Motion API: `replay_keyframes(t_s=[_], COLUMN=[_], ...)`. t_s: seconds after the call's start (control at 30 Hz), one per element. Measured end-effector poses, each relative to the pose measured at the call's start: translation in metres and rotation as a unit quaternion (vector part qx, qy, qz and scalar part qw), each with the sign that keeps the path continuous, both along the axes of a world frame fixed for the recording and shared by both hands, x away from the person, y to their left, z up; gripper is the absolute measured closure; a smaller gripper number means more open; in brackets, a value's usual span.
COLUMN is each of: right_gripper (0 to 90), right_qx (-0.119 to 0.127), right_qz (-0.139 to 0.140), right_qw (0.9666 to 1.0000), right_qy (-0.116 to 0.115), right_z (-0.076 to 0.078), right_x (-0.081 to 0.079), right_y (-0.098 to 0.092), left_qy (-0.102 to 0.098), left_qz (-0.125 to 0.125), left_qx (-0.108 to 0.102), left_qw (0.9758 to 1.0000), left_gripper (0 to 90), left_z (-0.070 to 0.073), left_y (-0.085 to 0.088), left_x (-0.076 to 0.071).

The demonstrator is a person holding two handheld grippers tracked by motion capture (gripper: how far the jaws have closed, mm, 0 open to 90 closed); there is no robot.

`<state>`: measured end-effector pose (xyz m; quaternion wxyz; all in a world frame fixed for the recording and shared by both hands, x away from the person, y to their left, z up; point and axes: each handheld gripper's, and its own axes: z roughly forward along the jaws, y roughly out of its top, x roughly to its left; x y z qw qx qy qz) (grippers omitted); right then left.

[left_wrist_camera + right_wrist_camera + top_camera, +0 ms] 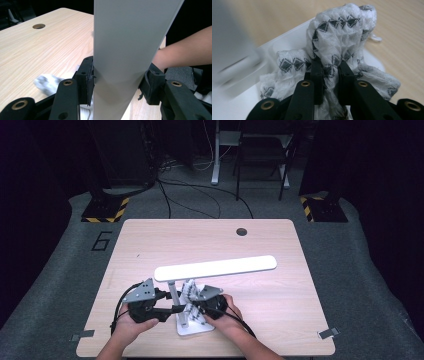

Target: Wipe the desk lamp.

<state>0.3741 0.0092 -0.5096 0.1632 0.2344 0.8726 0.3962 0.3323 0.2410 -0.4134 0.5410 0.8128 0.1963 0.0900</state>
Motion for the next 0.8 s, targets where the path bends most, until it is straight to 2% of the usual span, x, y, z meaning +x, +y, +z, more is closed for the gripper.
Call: replay_keyframes(t_s=[0.1, 0.2, 0.27, 0.33, 0.37, 0.4, 0.47, 0.53, 0.63, 0.77, 0.8], right_gripper=[78.7, 78.7, 78.6, 78.5, 78.5, 78.5, 78.5, 78.5, 78.5, 78.5, 78.4], right_qx=[0.008, -0.012, -0.018, -0.017, -0.015, -0.015, -0.005, 0.008, 0.018, 0.011, 0.006], right_qz=[0.032, 0.069, 0.084, 0.092, 0.087, 0.079, 0.043, 0.018, -0.007, -0.048, -0.054], right_qw=[0.9994, 0.9975, 0.9962, 0.9955, 0.9957, 0.9966, 0.9986, 0.9991, 0.9992, 0.9986, 0.9983], right_qy=[0.015, 0.01, 0.011, 0.017, 0.026, 0.021, 0.029, 0.039, 0.034, 0.019, 0.022], right_z=[0.0, 0.002, 0.003, 0.004, 0.004, 0.003, 0.003, 0.001, -0.001, -0.001, 0.0], right_x=[-0.023, -0.042, -0.047, -0.044, -0.041, -0.035, -0.026, -0.014, 0.0, 0.018, 0.021], right_y=[-0.01, -0.018, -0.023, -0.029, -0.032, -0.034, -0.04, -0.045, -0.048, -0.045, -0.043], left_qy=[0.0, 0.001, 0.0, 0.0, 0.002, 0.002, 0.002, 0.0, 0.0, 0.001, 0.0], left_qz=[-0.001, 0.001, 0.0, -0.002, -0.005, -0.006, -0.007, -0.008, -0.007, -0.006, -0.008], left_qx=[0.002, 0.001, 0.002, 0.001, 0.003, 0.003, 0.004, 0.002, 0.001, -0.002, -0.001], left_qw=[1.0, 1.0, 1.0, 1.0, 1.0, 1.0, 1.0, 1.0, 1.0, 1.0, 1.0], left_gripper=[51.7, 51.7, 51.7, 51.7, 51.7, 51.7, 51.7, 51.7, 51.7, 51.7, 51.7], left_z=[0.0, 0.0, 0.0, 0.0, 0.0, 0.0, 0.001, 0.0, 0.0, 0.0, 0.0], left_y=[0.0, 0.0, 0.0, 0.0, 0.001, 0.002, 0.002, 0.002, 0.002, 0.001, 0.001], left_x=[0.0, 0.0, 0.0, 0.0, 0.0, 0.0, 0.0, 0.0, 0.0, 0.0, 0.0])
